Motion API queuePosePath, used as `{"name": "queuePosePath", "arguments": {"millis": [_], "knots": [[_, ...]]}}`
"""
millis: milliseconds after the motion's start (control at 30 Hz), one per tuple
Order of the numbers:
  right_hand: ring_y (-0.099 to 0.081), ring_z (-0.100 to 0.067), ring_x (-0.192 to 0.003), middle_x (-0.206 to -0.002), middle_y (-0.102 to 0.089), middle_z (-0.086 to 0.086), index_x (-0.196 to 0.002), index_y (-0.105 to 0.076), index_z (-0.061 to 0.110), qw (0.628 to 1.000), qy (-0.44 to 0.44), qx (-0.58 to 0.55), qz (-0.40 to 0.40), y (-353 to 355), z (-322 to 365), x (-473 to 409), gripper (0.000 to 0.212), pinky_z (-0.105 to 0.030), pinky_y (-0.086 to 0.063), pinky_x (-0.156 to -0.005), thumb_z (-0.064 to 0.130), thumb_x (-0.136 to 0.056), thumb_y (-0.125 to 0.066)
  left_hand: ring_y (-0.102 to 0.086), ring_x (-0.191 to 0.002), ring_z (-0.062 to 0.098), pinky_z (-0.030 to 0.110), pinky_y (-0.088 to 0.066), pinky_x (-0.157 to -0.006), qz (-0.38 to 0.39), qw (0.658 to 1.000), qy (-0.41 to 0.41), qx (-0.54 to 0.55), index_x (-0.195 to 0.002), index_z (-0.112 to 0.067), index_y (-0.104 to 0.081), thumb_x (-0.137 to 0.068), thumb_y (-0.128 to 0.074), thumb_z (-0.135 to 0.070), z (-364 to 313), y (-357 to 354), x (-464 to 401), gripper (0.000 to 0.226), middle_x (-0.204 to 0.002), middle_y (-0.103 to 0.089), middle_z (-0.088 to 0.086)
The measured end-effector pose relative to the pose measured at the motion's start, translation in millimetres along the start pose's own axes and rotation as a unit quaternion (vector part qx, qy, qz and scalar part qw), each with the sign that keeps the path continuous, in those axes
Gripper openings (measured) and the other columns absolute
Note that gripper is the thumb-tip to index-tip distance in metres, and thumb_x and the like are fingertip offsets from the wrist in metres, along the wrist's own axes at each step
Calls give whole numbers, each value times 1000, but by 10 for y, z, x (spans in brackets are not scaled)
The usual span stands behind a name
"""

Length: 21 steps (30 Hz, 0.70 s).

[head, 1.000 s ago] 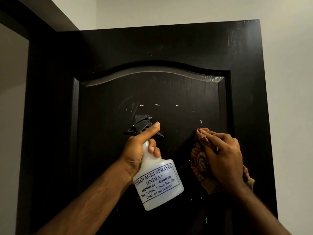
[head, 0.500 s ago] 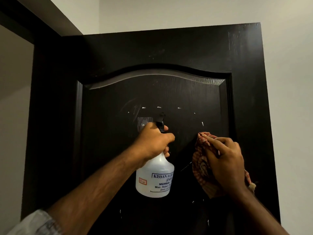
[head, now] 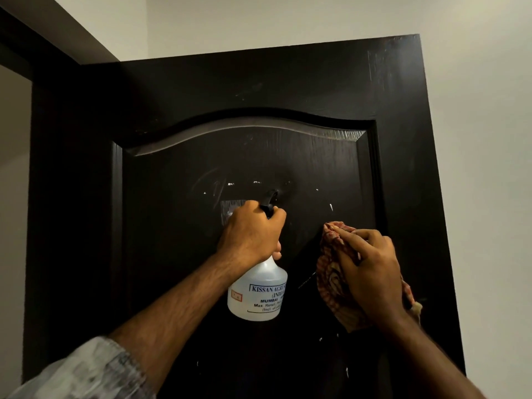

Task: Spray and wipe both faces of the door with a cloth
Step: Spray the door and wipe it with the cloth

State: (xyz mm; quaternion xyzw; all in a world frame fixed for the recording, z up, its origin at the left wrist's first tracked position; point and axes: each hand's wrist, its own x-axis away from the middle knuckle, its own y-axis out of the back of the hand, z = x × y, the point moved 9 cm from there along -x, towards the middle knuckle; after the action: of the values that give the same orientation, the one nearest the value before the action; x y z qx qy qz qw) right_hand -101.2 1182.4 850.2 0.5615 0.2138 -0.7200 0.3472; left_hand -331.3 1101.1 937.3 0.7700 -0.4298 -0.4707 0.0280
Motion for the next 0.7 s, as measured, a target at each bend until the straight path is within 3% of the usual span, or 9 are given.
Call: {"name": "queuePosePath", "arguments": {"millis": [67, 133, 233, 467, 567, 700], "knots": [[-51, -14, -106, -113, -66, -2, -128, -77, 26, 1000, -3, 4, -4, 10, 31, 5, 40, -32, -49, -75, 44, -94, -67, -77, -50, 18, 34, -65, -62, 13, 999, 17, 40, -86, -3, -75, -101, -52, -32, 34, -23, -1, 40, -55, -74, 9], [-50, -14, -104, -112, -65, -4, -128, -77, 24, 1000, -6, 12, -14, 19, 83, -12, 40, -32, -48, -75, 44, -95, -66, -76, -51, 21, 31, -65, -61, 26, 998, 20, 58, -93, -1, -75, -100, -53, -30, 49, -34, 9, 37, -57, -75, 14], [-52, -18, -103, -114, -63, -6, -129, -75, 25, 999, -24, 2, -45, 43, 169, -175, 32, -31, -45, -77, 36, -99, -69, -75, -51, 24, 21, -61, -51, 24, 998, 12, 58, -88, 2, -74, -101, -54, -28, 66, 17, 50, 38, -55, -73, 17], [-60, -23, -106, -119, -70, -3, -124, -72, 18, 988, -37, -59, -134, -182, 681, -1014, 22, -32, -47, -84, 28, -106, -65, -72, -46, 23, 31, -64, -64, -16, 999, -23, 35, -79, 12, -70, -102, -52, -24, 133, 365, 70, 46, -52, -70, 21], [-56, -23, -106, -120, -69, -1, -118, -74, 20, 993, 80, -20, -80, -459, 1202, -1048, 20, -38, -54, -80, 32, -106, -63, -73, -47, 26, 43, -67, -70, -23, 998, -25, 43, -92, 9, -73, -100, -51, -24, 166, 468, 85, 40, -49, -69, 19], [-59, -26, -107, -128, -71, 8, -117, -79, 27, 972, 232, -30, -4, -725, 1318, -213, 26, -42, -53, -89, 40, -95, -75, -73, -52, 33, 45, -64, -76, -37, 997, -21, 60, -83, 3, -76, -101, -53, -27, 279, 572, 150, 41, -46, -68, 15]]}}
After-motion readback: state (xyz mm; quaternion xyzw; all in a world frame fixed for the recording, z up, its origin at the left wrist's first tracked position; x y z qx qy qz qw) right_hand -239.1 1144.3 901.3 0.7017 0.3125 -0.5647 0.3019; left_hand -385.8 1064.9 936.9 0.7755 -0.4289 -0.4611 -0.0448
